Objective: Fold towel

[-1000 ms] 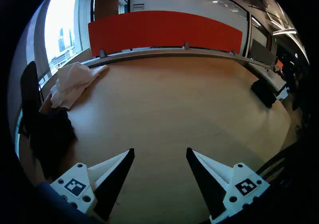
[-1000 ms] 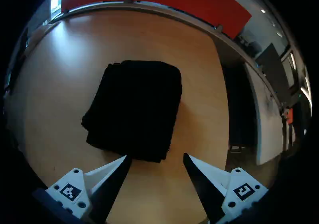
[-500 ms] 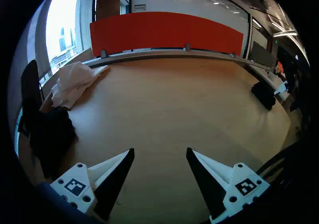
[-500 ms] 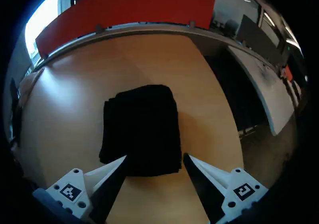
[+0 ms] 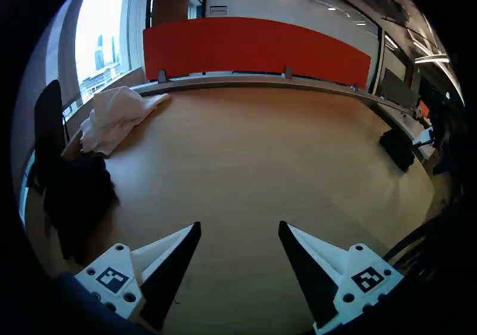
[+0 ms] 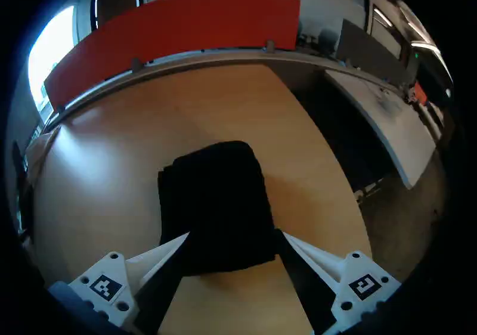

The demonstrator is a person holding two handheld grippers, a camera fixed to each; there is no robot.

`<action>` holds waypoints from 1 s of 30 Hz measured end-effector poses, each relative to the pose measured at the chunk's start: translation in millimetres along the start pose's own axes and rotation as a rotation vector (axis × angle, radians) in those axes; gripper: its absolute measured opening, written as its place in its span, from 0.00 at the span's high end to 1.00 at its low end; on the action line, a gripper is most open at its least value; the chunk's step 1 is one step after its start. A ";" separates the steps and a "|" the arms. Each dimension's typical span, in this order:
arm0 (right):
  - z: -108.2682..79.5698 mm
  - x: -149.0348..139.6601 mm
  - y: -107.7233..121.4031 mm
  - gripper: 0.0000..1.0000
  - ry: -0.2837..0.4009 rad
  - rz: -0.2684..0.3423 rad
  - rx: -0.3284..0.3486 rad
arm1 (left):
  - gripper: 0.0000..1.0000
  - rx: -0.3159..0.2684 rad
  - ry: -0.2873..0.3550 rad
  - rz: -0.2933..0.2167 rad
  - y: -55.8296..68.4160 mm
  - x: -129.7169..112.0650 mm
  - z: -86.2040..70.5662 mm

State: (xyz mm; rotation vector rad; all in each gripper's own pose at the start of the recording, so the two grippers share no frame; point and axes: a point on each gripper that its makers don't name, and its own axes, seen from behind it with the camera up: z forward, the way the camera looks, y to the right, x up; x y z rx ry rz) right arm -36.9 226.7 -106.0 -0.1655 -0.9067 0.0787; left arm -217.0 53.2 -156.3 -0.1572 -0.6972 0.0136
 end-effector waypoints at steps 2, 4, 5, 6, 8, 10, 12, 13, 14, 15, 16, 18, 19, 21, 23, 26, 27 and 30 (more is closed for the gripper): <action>-3.3 4.0 -2.5 0.00 0.028 -0.003 -0.003 | 0.03 0.003 0.002 -0.007 -0.5 0.9 0.8; -5.7 6.9 -5.4 0.00 0.048 -0.009 -0.003 | 0.03 0.008 0.006 -0.015 -0.7 2.7 1.6; -7.0 8.6 -7.1 0.00 0.060 -0.012 -0.003 | 0.03 0.010 0.008 -0.019 -0.9 3.7 2.0; -8.6 11.0 -8.3 0.00 0.074 -0.014 -0.005 | 0.03 0.011 0.010 -0.023 -0.9 4.6 2.4; -12.1 16.4 -10.7 0.00 0.104 -0.020 -0.009 | 0.03 0.014 0.014 -0.033 -1.0 6.3 3.4; -16.3 23.2 -13.5 0.00 0.138 -0.022 -0.012 | 0.03 0.014 0.017 -0.041 -0.8 7.7 4.1; -20.6 30.4 -16.4 0.00 0.173 -0.023 -0.015 | 0.03 0.013 0.020 -0.047 -0.3 8.7 4.7; -22.4 33.8 -17.7 0.00 0.189 -0.021 -0.017 | 0.03 0.012 0.020 -0.048 0.1 8.9 4.9; -24.5 37.7 -19.2 0.01 0.207 -0.020 -0.018 | 0.03 0.011 0.020 -0.050 0.5 9.2 5.2; -26.9 41.2 -21.0 0.01 0.224 -0.018 -0.018 | 0.03 0.010 0.021 -0.050 0.8 9.2 5.2; -29.3 44.7 -22.8 0.00 0.242 -0.016 -0.017 | 0.03 0.010 0.021 -0.049 1.0 9.2 5.3; -34.5 51.6 -26.8 0.00 0.277 -0.013 -0.014 | 0.03 0.010 0.021 -0.047 1.6 9.2 5.2; -37.0 54.6 -28.7 0.00 0.292 -0.012 -0.011 | 0.03 0.009 0.021 -0.047 1.9 9.0 5.0; -42.0 60.3 -32.7 0.01 0.322 -0.011 -0.006 | 0.03 0.008 0.021 -0.048 2.4 8.7 4.7; -46.5 65.0 -36.5 0.00 0.348 -0.010 0.000 | 0.03 0.007 0.021 -0.050 2.9 8.4 4.5; -50.7 70.1 -42.8 0.01 0.373 -0.012 0.011 | 0.03 0.005 0.021 -0.051 3.4 8.7 4.9; -51.7 71.7 -44.5 0.00 0.380 -0.013 0.013 | 0.03 0.005 0.021 -0.051 3.6 8.9 5.0; -54.8 77.3 -49.5 0.01 0.404 -0.018 0.018 | 0.03 0.003 0.022 -0.050 4.2 9.9 5.5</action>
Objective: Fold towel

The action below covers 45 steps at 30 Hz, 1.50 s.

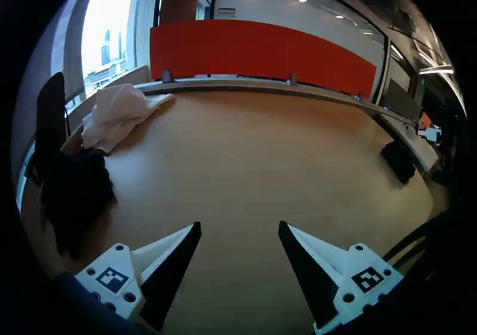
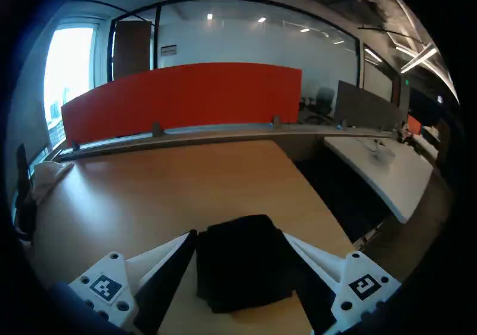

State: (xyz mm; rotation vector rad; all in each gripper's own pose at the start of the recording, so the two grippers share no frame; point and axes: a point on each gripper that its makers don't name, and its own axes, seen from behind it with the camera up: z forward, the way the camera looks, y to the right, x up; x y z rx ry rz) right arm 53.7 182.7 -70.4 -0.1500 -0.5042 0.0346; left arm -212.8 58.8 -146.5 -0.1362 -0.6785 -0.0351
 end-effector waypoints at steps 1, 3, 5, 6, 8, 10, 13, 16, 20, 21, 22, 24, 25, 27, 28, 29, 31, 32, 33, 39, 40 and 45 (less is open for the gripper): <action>-0.1 2.4 -1.5 0.01 0.009 -0.002 0.002 | 0.03 0.000 0.001 0.000 0.2 0.4 0.2; -0.3 7.6 -4.4 0.01 0.028 -0.008 0.004 | 0.03 0.000 0.003 0.000 0.2 1.7 0.8; -0.4 13.1 -7.1 0.01 0.049 -0.014 0.004 | 0.03 0.002 0.008 -0.001 -0.7 3.6 1.4; -0.5 15.7 -8.9 0.01 0.058 -0.017 0.005 | 0.03 0.004 0.012 -0.002 -2.0 5.1 1.8; -0.8 21.3 -13.1 0.00 0.079 -0.024 0.009 | 0.03 0.009 0.020 -0.004 -4.8 8.6 2.5; -2.2 27.4 -19.1 0.01 0.100 -0.032 0.020 | 0.03 0.011 0.030 -0.008 -7.3 13.0 3.6; -3.3 36.1 -27.6 0.01 0.130 -0.040 0.033 | 0.03 0.010 0.048 -0.015 -10.0 21.2 5.5; -3.3 44.4 -33.7 0.00 0.155 -0.039 0.035 | 0.03 0.007 0.069 -0.022 -11.7 30.8 7.4; -4.5 57.5 -41.5 0.01 0.200 -0.035 0.035 | 0.03 0.009 0.096 -0.017 -14.1 44.5 9.8; -5.5 60.6 -44.6 0.01 0.212 -0.038 0.039 | 0.03 0.010 0.101 -0.014 -14.5 47.6 10.4; -6.4 63.7 -47.7 0.01 0.224 -0.040 0.045 | 0.03 0.011 0.107 -0.010 -15.0 50.6 11.0; -8.0 70.0 -54.4 0.01 0.244 -0.043 0.055 | 0.03 0.014 0.118 -0.004 -15.8 57.1 12.3; -8.4 72.7 -57.6 0.01 0.250 -0.043 0.060 | 0.03 0.015 0.123 -0.003 -16.2 60.2 13.0; -9.1 78.3 -64.1 0.00 0.264 -0.041 0.070 | 0.03 0.017 0.136 -0.001 -17.4 67.2 14.6; -9.3 80.9 -67.1 0.00 0.271 -0.039 0.075 | 0.03 0.018 0.142 -0.001 -18.2 70.9 15.4; -9.5 83.7 -70.5 0.01 0.278 -0.037 0.080 | 0.03 0.020 0.150 -0.001 -19.1 75.0 16.3; -9.5 87.6 -75.6 0.01 0.289 -0.033 0.086 | 0.03 0.026 0.168 0.000 -21.8 84.1 17.2; -9.5 89.8 -78.4 0.01 0.296 -0.030 0.090 | 0.03 0.030 0.178 0.001 -23.3 89.3 17.7; -9.3 91.4 -80.6 0.01 0.299 -0.028 0.092 | 0.03 0.033 0.188 0.003 -24.4 94.7 18.0; -9.2 100.3 -95.2 0.00 0.317 -0.028 0.113 | 0.03 0.046 0.259 0.007 -30.8 132.0 18.7; -9.8 101.8 -97.9 0.00 0.319 -0.030 0.117 | 0.03 0.047 0.271 0.007 -31.6 138.2 18.6; -14.9 111.8 -114.7 0.01 0.339 -0.048 0.137 | 0.03 0.053 0.327 0.010 -35.0 168.3 18.1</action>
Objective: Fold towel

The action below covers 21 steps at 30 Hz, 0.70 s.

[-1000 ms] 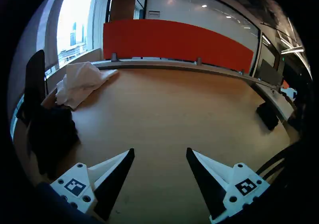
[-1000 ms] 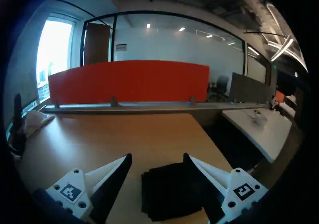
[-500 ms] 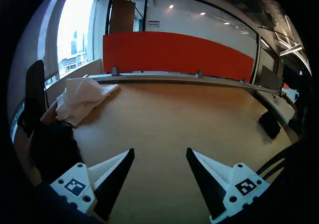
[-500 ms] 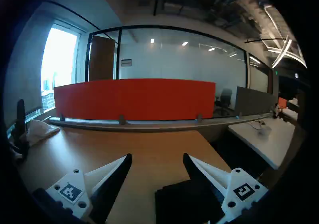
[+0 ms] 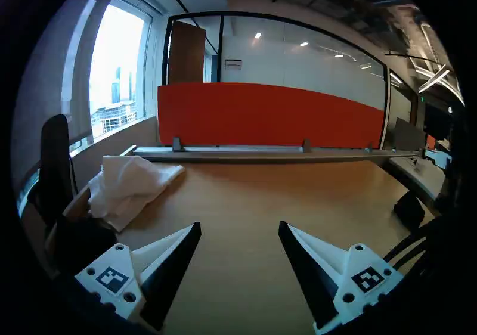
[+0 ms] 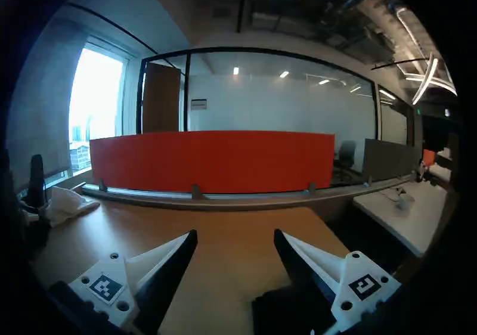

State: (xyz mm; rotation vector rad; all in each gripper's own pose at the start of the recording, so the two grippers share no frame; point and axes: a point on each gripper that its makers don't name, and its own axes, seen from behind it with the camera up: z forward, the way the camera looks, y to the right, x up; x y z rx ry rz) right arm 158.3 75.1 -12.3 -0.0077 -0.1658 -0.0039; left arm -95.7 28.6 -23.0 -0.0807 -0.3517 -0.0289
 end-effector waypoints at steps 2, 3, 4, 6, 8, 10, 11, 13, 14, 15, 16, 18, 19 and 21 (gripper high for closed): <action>0.2 5.7 -6.7 0.00 0.010 -0.010 0.006 | 0.03 0.001 0.018 0.004 -1.0 9.7 3.2; 0.6 8.4 -8.9 0.01 0.013 -0.010 0.007 | 0.03 0.002 0.026 0.006 -1.0 13.4 4.2; 1.1 11.1 -11.0 0.01 0.017 -0.010 0.007 | 0.03 0.002 0.033 0.008 -0.9 17.1 5.2; 1.9 16.4 -15.4 0.00 0.025 -0.006 0.008 | 0.03 0.002 0.048 0.011 -0.3 24.4 6.8; 2.6 20.9 -20.0 0.01 0.033 0.002 0.013 | 0.03 0.002 0.063 0.014 0.9 30.9 7.9; 3.0 25.2 -24.7 0.01 0.043 0.009 0.015 | 0.03 0.001 0.079 0.017 2.2 37.0 8.4; 3.2 27.5 -27.4 0.01 0.049 0.013 0.016 | 0.03 0.001 0.087 0.018 2.9 40.4 8.6; 3.3 30.7 -32.8 0.00 0.055 0.016 0.020 | 0.03 0.001 0.105 0.023 3.6 47.5 8.8; 3.4 32.4 -35.9 0.00 0.058 0.017 0.023 | 0.03 0.001 0.116 0.026 4.0 51.5 8.9; 3.9 34.0 -38.5 0.01 0.061 0.019 0.023 | 0.03 0.005 0.125 0.028 3.2 55.1 8.6; 4.4 35.6 -41.0 0.01 0.064 0.021 0.023 | 0.03 0.010 0.135 0.029 2.2 58.8 8.3; 5.2 39.4 -46.4 0.01 0.072 0.028 0.025 | 0.03 0.020 0.154 0.030 -0.2 66.5 7.5; 5.4 41.4 -48.9 0.01 0.076 0.033 0.026 | 0.03 0.024 0.163 0.029 -1.4 70.0 7.1; 5.6 45.3 -54.2 0.00 0.084 0.042 0.028 | 0.03 0.030 0.179 0.029 -3.6 76.6 6.3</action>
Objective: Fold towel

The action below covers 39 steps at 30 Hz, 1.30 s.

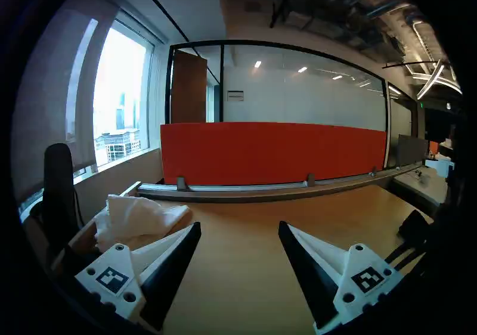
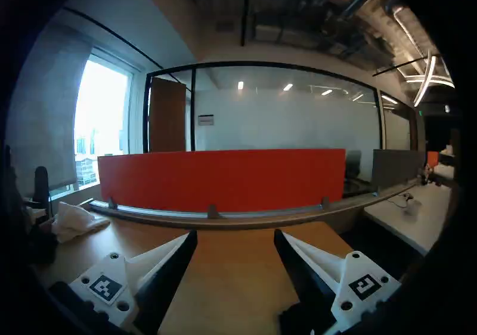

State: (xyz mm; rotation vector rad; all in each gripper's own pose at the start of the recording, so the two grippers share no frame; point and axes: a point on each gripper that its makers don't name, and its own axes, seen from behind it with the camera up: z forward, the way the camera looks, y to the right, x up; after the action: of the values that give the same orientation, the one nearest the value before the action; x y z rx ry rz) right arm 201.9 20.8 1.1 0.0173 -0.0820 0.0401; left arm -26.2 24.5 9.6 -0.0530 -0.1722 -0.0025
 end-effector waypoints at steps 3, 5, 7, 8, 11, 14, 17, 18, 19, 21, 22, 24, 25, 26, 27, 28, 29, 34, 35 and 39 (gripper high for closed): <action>0.7 2.5 -7.7 0.00 0.009 0.010 0.008 | 0.03 0.006 0.014 0.000 -3.0 6.5 0.4; 1.3 0.8 -12.9 0.00 0.010 0.013 0.017 | 0.03 0.012 0.020 -0.001 -5.5 9.4 0.6; 1.6 -0.9 -14.4 0.00 0.007 0.016 0.019 | 0.03 0.018 0.024 -0.005 -7.5 10.6 0.7; 1.7 -1.9 -15.1 0.00 0.005 0.017 0.020 | 0.03 0.021 0.026 -0.008 -8.7 11.3 0.8; 1.8 -4.5 -16.4 0.00 0.003 0.024 0.019 | 0.03 0.027 0.032 -0.011 -11.0 14.0 0.2; 1.5 -5.1 -18.3 0.01 -0.004 0.033 0.023 | 0.03 0.030 0.040 -0.008 -11.6 17.1 -0.7; 1.3 -2.8 -18.8 0.01 -0.001 0.036 0.020 | 0.03 0.032 0.044 -0.014 -12.5 18.1 -1.5; 1.3 -2.5 -18.8 0.01 0.000 0.036 0.016 | 0.03 0.033 0.046 -0.018 -12.7 17.7 -1.9; 1.2 -2.2 -18.7 0.01 0.001 0.036 0.013 | 0.03 0.033 0.047 -0.022 -13.0 17.2 -2.3; 0.8 -2.1 -18.7 0.01 0.002 0.037 0.007 | 0.03 0.033 0.048 -0.032 -13.5 15.1 -2.9; 0.4 -2.5 -18.8 0.01 0.002 0.037 0.005 | 0.03 0.033 0.048 -0.037 -13.6 13.5 -3.1; 0.0 -3.7 -18.5 0.01 0.003 0.037 0.001 | 0.03 0.030 0.047 -0.046 -13.7 9.8 -3.5; -0.1 -4.5 -18.1 0.01 0.004 0.038 -0.001 | 0.03 0.028 0.047 -0.049 -13.5 7.9 -3.7; -0.1 -5.5 -17.6 0.01 0.004 0.039 -0.003 | 0.03 0.025 0.048 -0.052 -13.2 5.7 -3.9; -0.6 -5.4 -17.3 0.01 0.008 0.040 -0.006 | 0.03 0.022 0.050 -0.054 -12.8 3.5 -4.1; -1.0 -5.3 -16.9 0.01 0.013 0.042 -0.008 | 0.03 0.020 0.053 -0.055 -12.4 1.3 -4.3; -1.6 -5.2 -16.5 0.01 0.017 0.043 -0.011 | 0.03 0.018 0.057 -0.056 -11.9 -1.1 -4.5; -3.7 -11.9 -17.2 0.01 0.027 0.048 -0.020 | 0.03 0.013 0.049 -0.053 -12.0 -21.9 -1.5; -4.0 -14.1 -17.6 0.01 0.027 0.050 -0.021 | 0.03 0.012 0.046 -0.052 -12.0 -26.4 -0.5; -6.8 -22.3 -22.5 0.01 0.028 0.052 -0.015 | 0.03 0.009 0.049 -0.048 -12.2 -45.1 4.4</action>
State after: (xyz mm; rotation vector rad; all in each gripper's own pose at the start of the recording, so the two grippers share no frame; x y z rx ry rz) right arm 181.1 -2.5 -7.9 0.0001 -0.0549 0.0916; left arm -71.5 12.4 6.9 -0.0395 -0.1244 -0.0510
